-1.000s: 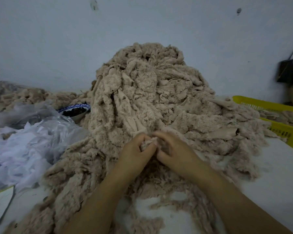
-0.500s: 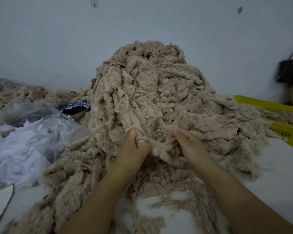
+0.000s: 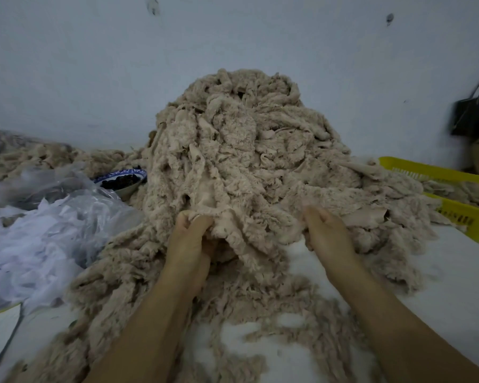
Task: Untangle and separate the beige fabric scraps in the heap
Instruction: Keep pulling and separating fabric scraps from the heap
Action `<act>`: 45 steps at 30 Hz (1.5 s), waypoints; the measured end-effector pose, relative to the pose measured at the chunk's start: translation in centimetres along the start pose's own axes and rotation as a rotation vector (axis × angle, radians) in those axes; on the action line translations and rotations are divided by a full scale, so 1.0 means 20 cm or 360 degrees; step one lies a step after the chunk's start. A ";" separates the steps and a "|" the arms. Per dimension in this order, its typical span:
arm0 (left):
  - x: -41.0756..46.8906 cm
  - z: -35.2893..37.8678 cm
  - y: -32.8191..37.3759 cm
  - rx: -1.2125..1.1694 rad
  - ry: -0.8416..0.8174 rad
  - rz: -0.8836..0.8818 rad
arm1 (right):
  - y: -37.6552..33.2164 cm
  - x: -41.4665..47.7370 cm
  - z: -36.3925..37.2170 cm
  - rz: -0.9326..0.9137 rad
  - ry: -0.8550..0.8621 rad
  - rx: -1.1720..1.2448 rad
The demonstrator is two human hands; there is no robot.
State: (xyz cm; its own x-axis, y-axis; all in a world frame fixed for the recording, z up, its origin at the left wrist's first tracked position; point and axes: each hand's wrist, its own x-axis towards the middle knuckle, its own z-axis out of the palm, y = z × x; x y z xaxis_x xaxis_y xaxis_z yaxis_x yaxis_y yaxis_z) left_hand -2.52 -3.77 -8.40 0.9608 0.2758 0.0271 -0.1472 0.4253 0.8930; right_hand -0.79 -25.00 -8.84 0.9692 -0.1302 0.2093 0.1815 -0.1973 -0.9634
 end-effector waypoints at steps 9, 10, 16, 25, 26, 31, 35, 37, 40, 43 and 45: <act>-0.05 0.04 -0.04 0.0319 -0.0344 0.0098 | -0.01 -0.06 0.14 -0.0496 -0.0557 -0.0773; -0.06 0.05 -0.05 0.0365 -0.0384 0.0123 | 0.00 -0.06 0.15 -0.0523 -0.0559 -0.0841; -0.05 0.06 -0.02 0.0248 -0.0219 0.0189 | 0.00 -0.01 0.07 0.0076 -0.0273 -0.0180; -0.02 0.01 -0.06 0.0704 0.0206 0.0534 | -0.02 0.00 0.05 0.0374 -0.0314 0.0502; -0.03 0.01 -0.06 0.0816 0.0235 0.0641 | -0.02 0.00 0.04 0.0400 -0.0324 0.0579; -0.11 0.06 -0.08 0.1351 -0.0350 0.0831 | -0.05 0.00 0.05 0.0580 -0.0287 0.0994; -0.13 0.07 -0.11 0.1569 -0.0677 0.0263 | -0.07 -0.01 0.06 0.0564 -0.0340 0.1148; -0.12 0.08 -0.12 0.1070 -0.0755 -0.0003 | -0.06 -0.01 0.07 0.0524 -0.0410 0.1143; -0.12 0.10 -0.11 0.0363 -0.0716 -0.0268 | -0.04 -0.03 0.10 0.0361 -0.0495 0.0824; -0.11 0.11 -0.08 0.0109 -0.0667 -0.0364 | -0.03 -0.07 0.14 0.0171 -0.0503 0.0355; -0.12 0.11 -0.07 0.0209 -0.0702 -0.0381 | -0.01 -0.07 0.15 0.0075 -0.0529 0.0151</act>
State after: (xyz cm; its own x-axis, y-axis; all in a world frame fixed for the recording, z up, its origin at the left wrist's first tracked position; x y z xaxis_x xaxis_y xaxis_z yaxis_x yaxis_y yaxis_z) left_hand -4.03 -6.86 -8.83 0.9757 -0.2176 -0.0237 0.0926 0.3122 0.9455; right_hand -1.79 -21.82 -9.40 0.9753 0.1898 0.1133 0.1350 -0.1056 -0.9852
